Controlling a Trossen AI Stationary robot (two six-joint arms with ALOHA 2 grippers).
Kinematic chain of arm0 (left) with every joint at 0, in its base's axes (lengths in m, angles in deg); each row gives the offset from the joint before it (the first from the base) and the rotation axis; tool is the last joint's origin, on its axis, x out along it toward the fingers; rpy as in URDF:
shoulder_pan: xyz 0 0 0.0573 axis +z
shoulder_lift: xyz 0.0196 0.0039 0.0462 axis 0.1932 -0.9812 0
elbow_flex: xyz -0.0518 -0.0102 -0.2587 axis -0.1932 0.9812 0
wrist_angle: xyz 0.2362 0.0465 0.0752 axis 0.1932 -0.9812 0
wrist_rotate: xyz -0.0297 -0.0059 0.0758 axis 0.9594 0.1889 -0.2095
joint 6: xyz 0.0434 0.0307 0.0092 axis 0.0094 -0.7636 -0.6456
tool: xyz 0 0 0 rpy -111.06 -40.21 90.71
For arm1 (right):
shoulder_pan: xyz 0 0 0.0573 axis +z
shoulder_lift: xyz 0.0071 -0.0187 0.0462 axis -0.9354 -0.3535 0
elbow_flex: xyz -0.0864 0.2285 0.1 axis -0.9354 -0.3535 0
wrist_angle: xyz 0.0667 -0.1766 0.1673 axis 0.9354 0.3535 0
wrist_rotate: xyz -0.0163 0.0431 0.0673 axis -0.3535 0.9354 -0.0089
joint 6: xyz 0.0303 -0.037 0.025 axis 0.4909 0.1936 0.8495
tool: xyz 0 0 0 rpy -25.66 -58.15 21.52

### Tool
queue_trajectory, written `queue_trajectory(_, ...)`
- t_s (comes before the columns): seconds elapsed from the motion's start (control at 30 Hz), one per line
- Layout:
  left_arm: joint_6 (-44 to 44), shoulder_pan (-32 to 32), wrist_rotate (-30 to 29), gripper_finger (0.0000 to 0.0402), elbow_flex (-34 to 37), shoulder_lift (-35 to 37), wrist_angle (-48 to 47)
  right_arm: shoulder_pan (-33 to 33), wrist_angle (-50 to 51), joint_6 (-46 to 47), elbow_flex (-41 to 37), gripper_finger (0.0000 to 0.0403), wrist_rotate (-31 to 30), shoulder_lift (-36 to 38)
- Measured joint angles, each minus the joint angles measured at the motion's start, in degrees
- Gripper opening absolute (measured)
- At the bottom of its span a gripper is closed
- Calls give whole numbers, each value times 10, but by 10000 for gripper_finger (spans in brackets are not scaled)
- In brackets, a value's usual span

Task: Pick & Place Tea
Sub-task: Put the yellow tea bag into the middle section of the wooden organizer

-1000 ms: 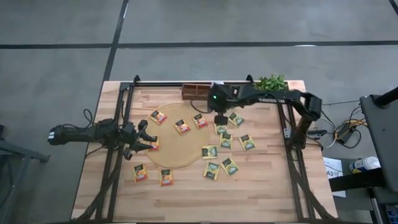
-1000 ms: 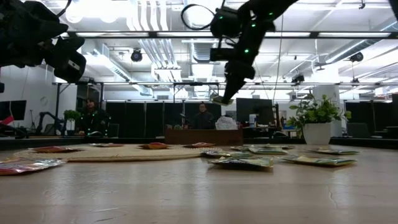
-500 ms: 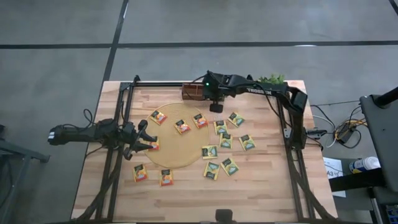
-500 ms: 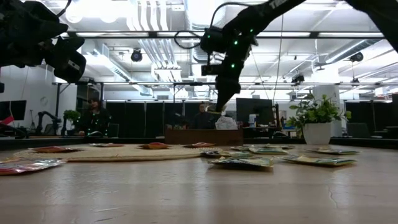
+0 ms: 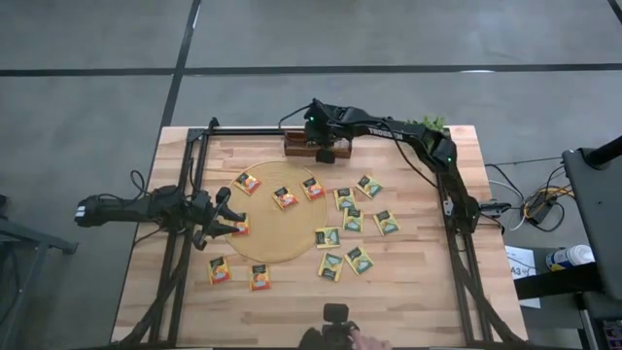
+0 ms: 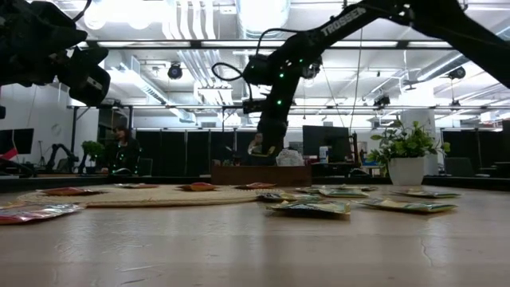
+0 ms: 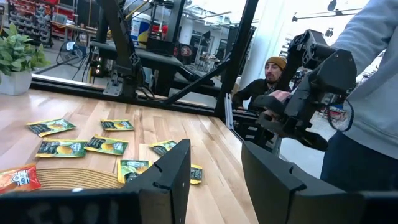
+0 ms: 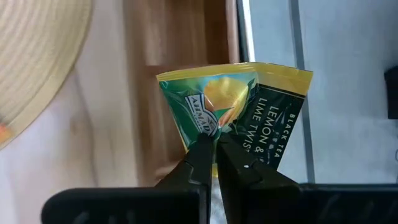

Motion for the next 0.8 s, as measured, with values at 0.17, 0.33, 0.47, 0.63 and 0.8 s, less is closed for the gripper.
queue_trajectory(0.17, 0, 0, 0, 138, 0, 0, 0, -3, 13, -7, 41, 11, 0, -37)
queue_trajectory(0.33, 0, 0, 0, 138, 0, 0, 0, -2, 50, -4, 76, 11, -6, -68)
queue_trajectory(0.47, 0, 0, 0, 138, 0, 0, 0, -2, 55, -3, 81, 11, -16, -77)
queue_trajectory(0.63, 0, 0, 0, 138, 0, 0, 0, -4, 52, -3, 82, 11, -55, -77)
queue_trajectory(0.8, 0, 0, 0, 138, 0, 0, 0, -7, 48, -9, 82, 11, -45, -77)
